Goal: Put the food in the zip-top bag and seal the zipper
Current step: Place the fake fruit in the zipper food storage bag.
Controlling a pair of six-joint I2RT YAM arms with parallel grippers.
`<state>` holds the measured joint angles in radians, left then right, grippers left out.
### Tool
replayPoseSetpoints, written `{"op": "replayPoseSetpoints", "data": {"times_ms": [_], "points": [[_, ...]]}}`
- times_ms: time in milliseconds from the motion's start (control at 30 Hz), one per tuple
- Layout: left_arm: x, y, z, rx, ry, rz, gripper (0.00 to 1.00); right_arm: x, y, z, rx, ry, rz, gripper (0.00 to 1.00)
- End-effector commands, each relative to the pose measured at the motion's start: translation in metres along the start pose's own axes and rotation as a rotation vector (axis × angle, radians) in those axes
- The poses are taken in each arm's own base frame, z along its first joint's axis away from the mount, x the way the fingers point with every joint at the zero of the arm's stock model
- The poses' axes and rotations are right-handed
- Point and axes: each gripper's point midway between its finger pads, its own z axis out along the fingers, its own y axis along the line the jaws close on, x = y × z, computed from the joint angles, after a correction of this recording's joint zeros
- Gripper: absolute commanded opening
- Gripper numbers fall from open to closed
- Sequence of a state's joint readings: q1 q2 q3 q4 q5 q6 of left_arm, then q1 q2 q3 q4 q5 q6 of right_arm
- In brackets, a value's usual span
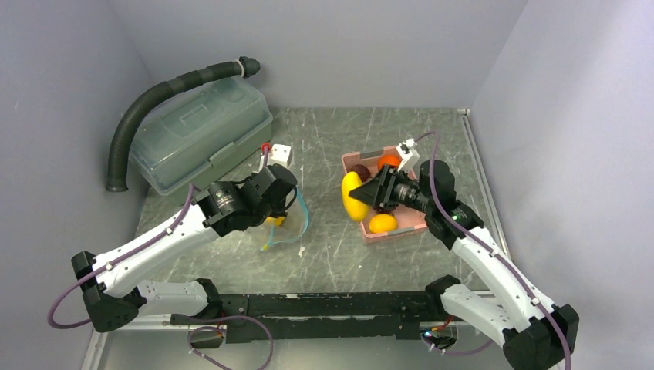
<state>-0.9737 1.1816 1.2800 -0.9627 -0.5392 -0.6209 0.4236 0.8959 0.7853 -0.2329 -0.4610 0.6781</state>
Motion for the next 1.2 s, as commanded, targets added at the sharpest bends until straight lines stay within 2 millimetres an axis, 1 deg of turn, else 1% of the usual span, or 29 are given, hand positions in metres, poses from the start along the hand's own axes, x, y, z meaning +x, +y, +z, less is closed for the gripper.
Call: {"op": "replayPoseSetpoints", "data": {"times_ms": [0, 100, 300, 433, 700, 900, 1167], "points": [[-0.01, -0.007, -0.005, 0.044, -0.027, -0.028, 0.0, 0.003, 0.046, -0.001, -0.234, 0.008, -0.031, 0.32], [-0.01, -0.007, -0.005, 0.047, -0.026, -0.03, 0.0, 0.013, 0.058, 0.003, -0.284, 0.028, -0.037, 0.32], [-0.009, -0.007, -0.005, 0.047, -0.023, -0.034, 0.0, 0.036, 0.08, 0.019, -0.333, 0.109, -0.014, 0.32], [-0.01, -0.007, -0.006, 0.048, -0.028, -0.039, 0.0, 0.044, 0.092, 0.029, -0.361, 0.14, 0.025, 0.32], [-0.008, -0.009, -0.004, 0.057, -0.022, -0.037, 0.0, 0.062, 0.103, 0.052, -0.368, 0.226, 0.081, 0.32], [-0.008, -0.01, -0.004, 0.064, -0.024, -0.041, 0.0, 0.07, 0.106, 0.069, -0.356, 0.273, 0.165, 0.32], [-0.007, -0.015, -0.003, 0.085, -0.017, -0.044, 0.0, 0.083, 0.112, 0.099, -0.323, 0.338, 0.272, 0.31]]}}
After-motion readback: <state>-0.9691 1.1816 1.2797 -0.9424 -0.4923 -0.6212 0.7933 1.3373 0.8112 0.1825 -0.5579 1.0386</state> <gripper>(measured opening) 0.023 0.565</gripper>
